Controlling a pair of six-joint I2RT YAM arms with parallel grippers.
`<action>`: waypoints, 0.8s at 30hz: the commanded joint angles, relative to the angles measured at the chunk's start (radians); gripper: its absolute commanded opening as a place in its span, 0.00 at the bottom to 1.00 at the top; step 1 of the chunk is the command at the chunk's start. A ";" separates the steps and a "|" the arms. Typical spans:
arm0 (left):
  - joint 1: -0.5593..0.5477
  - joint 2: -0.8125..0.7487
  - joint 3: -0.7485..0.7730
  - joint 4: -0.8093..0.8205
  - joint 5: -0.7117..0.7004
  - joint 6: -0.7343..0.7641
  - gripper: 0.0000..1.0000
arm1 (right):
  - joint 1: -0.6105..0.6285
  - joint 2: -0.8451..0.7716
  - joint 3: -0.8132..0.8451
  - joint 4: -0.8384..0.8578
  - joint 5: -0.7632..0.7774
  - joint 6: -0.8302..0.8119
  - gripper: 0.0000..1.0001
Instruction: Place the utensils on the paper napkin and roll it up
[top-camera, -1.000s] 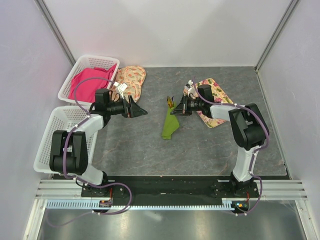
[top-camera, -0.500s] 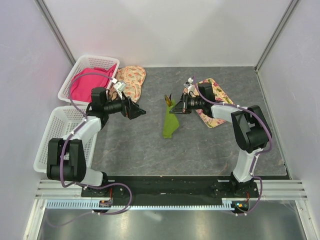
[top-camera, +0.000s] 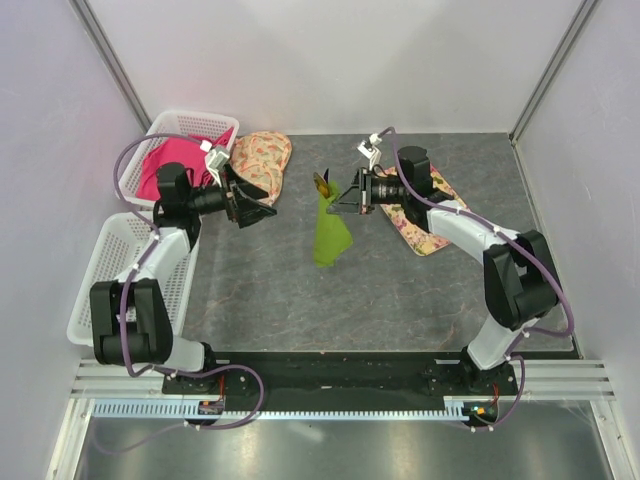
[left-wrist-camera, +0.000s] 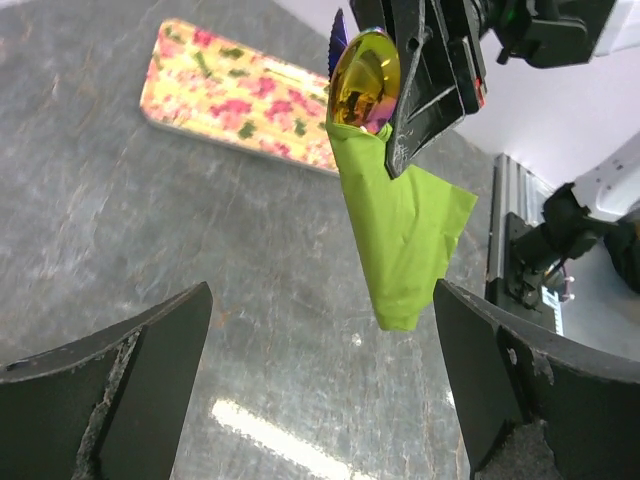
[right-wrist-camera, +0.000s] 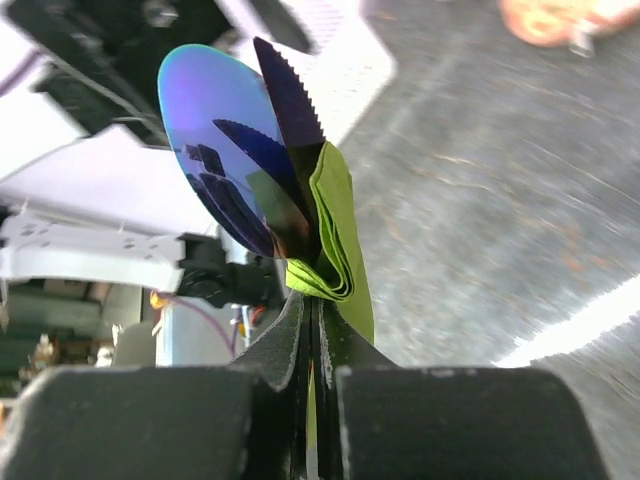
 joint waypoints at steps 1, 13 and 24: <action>-0.018 -0.088 -0.058 0.257 0.116 -0.140 1.00 | 0.036 -0.093 0.091 0.078 -0.084 0.014 0.00; -0.153 -0.131 -0.150 0.575 0.105 -0.404 0.93 | 0.162 -0.179 0.120 0.064 -0.118 -0.022 0.00; -0.258 -0.161 -0.217 0.738 0.105 -0.552 0.79 | 0.200 -0.216 0.129 -0.019 -0.121 -0.101 0.00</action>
